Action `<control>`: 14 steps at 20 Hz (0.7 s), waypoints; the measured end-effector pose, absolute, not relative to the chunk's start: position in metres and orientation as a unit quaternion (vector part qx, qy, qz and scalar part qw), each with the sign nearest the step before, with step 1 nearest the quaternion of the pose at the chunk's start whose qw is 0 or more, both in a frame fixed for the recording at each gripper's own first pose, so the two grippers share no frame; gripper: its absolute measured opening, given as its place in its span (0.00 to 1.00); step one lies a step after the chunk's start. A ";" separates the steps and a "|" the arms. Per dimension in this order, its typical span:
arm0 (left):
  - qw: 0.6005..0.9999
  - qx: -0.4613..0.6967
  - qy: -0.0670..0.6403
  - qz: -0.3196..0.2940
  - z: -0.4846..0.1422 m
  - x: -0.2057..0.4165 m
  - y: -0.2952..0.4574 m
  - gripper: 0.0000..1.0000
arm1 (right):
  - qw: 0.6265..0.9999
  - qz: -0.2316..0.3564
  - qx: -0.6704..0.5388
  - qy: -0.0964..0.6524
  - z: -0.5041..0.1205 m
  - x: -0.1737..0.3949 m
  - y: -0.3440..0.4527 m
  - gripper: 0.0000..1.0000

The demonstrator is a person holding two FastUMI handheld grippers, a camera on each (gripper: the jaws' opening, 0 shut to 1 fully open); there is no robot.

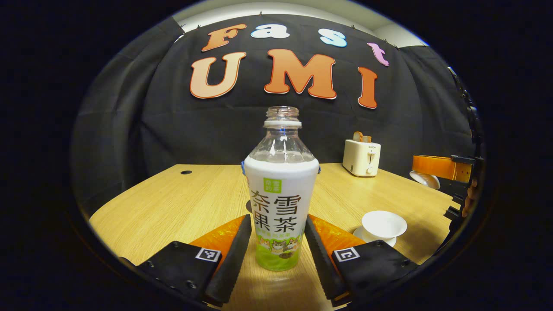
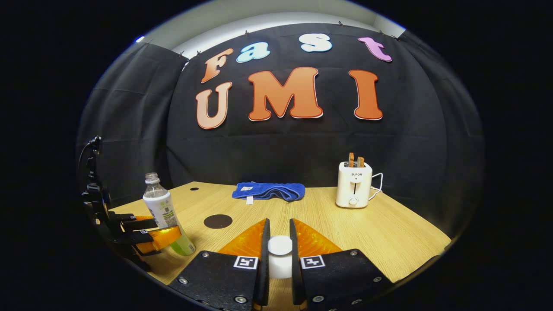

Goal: Open the teacup lid with one hand, grasp the water bottle and pour water into the teacup with the other hand; after pouring, place the water bottle on the coaster and then close the teacup lid.

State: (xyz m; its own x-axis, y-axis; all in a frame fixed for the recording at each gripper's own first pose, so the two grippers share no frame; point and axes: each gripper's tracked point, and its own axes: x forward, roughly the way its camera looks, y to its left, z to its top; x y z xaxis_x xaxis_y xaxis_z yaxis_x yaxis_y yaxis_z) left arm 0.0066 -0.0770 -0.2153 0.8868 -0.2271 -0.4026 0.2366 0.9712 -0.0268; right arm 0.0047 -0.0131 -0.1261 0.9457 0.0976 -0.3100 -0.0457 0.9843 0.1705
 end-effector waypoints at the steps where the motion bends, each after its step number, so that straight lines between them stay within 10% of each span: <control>1: 0.973 0.015 0.201 -0.113 -0.216 0.011 -0.075 0.75 | 0.983 0.037 0.081 0.160 -0.126 0.003 -0.014 0.21; 14: 0.963 0.187 0.182 -0.074 -0.201 0.017 -0.053 0.66 | 0.984 0.024 0.090 0.150 -0.122 0.000 -0.035 0.21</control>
State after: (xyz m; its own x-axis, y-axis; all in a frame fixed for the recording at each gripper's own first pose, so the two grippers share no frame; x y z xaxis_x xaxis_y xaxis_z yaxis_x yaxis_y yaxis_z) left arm 0.0170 -0.0528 -0.2005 0.9230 -0.0752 -0.3773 0.2112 0.9188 0.3334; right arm 0.0001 -0.0351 -0.1221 0.9537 0.0742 -0.2916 -0.0200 0.9826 0.1848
